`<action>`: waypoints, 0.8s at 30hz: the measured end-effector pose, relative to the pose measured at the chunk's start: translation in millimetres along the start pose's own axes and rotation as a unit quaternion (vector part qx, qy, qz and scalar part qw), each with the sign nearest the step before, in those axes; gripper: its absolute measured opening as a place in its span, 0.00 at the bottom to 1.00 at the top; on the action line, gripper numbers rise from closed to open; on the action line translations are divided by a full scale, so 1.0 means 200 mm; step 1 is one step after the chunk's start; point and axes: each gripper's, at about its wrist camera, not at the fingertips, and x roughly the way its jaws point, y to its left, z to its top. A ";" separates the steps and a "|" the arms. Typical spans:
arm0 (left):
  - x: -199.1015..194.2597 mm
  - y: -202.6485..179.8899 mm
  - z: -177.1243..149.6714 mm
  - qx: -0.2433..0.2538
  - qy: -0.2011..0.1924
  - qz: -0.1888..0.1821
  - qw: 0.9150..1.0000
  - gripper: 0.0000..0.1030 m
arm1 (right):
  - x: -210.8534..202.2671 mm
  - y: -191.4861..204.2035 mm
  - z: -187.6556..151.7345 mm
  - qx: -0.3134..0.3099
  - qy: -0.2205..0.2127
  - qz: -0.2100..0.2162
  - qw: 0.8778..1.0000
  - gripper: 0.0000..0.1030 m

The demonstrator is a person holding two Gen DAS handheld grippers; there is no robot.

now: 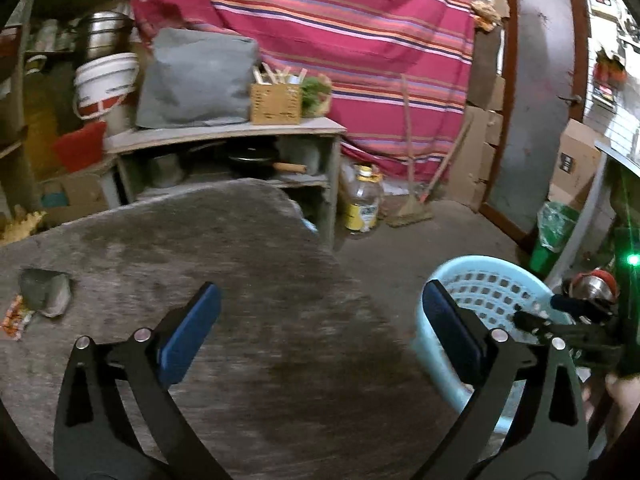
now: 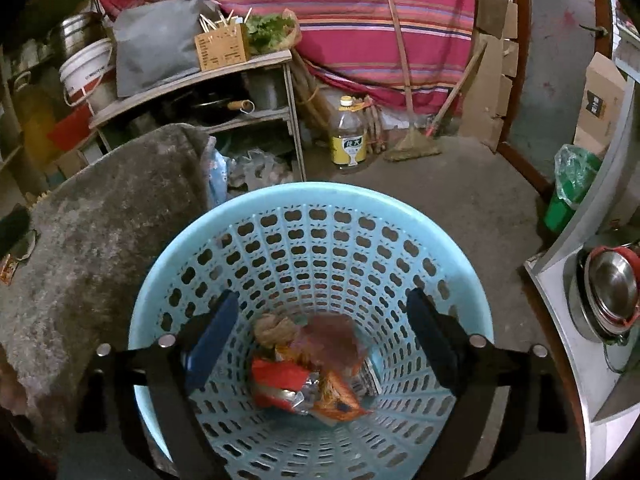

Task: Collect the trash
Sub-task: 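Move both open tools back over the table toward the orange wrapper and black cup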

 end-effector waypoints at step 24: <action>-0.20 1.31 -0.11 -0.112 0.008 0.154 0.982 0.95 | 0.01 1.12 0.09 -0.097 -0.050 0.068 0.992 0.92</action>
